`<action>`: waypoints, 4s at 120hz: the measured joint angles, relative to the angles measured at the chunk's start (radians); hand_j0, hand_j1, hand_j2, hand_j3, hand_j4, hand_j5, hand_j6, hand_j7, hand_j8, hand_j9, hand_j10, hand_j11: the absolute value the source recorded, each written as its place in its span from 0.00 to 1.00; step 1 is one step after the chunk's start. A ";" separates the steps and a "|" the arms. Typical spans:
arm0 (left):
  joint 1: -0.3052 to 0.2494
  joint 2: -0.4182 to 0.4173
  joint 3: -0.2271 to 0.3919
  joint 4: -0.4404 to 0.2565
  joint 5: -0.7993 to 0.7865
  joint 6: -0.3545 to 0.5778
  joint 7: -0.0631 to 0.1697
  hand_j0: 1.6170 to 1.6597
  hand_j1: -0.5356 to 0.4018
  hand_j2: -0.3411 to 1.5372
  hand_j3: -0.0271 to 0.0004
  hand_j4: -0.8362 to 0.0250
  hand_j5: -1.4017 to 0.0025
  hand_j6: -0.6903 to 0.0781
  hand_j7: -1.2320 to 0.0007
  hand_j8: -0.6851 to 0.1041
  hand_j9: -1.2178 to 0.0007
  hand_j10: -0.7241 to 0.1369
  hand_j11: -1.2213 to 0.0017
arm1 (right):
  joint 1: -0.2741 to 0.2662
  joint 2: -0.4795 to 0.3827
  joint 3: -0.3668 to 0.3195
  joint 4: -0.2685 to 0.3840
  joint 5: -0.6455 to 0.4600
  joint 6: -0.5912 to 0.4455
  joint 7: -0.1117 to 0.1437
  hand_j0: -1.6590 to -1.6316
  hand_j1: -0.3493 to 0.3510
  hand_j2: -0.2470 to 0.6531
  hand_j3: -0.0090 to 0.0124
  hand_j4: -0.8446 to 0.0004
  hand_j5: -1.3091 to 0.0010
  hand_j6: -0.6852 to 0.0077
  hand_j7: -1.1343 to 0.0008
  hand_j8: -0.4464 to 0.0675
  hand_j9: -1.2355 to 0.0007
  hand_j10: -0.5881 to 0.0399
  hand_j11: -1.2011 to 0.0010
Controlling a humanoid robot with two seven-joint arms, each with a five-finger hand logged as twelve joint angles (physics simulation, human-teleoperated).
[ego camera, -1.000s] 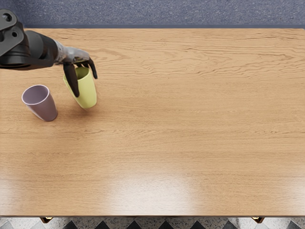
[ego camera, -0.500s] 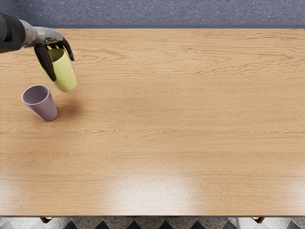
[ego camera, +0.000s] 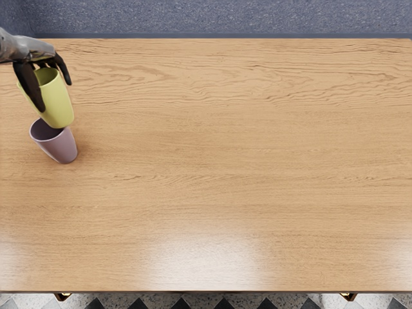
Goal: Pick up cup and place in cup with left hand
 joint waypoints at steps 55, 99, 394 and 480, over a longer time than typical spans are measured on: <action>0.014 0.037 0.007 0.007 0.004 -0.006 0.000 0.83 0.45 0.24 0.99 0.41 0.55 0.44 0.48 0.52 0.47 0.39 0.46 | 0.000 0.000 0.000 0.000 0.000 0.000 0.000 0.04 0.05 0.27 0.42 0.97 0.97 0.95 0.97 0.81 0.97 0.89 0.97; 0.030 0.037 0.022 0.007 0.007 -0.006 0.000 0.82 0.44 0.25 0.99 0.41 0.55 0.44 0.47 0.54 0.47 0.38 0.46 | 0.000 0.000 0.000 0.000 0.000 0.000 0.000 0.04 0.05 0.27 0.42 0.97 0.97 0.95 0.97 0.81 0.97 0.89 0.97; 0.072 -0.201 0.004 0.039 -0.126 0.149 0.000 0.96 0.94 0.18 0.99 0.96 1.00 0.89 1.00 0.86 1.00 0.83 1.00 | 0.000 0.000 0.000 0.000 0.000 0.000 0.000 0.04 0.05 0.27 0.42 0.97 0.97 0.95 0.97 0.81 0.97 0.89 0.97; 0.442 -0.025 -0.164 -0.033 -1.181 -0.052 0.000 0.96 0.94 0.18 0.99 0.97 1.00 0.90 1.00 0.87 1.00 0.84 1.00 | 0.000 0.000 0.000 0.000 0.000 0.000 0.002 0.04 0.05 0.27 0.42 0.97 0.97 0.95 0.97 0.81 0.97 0.89 0.97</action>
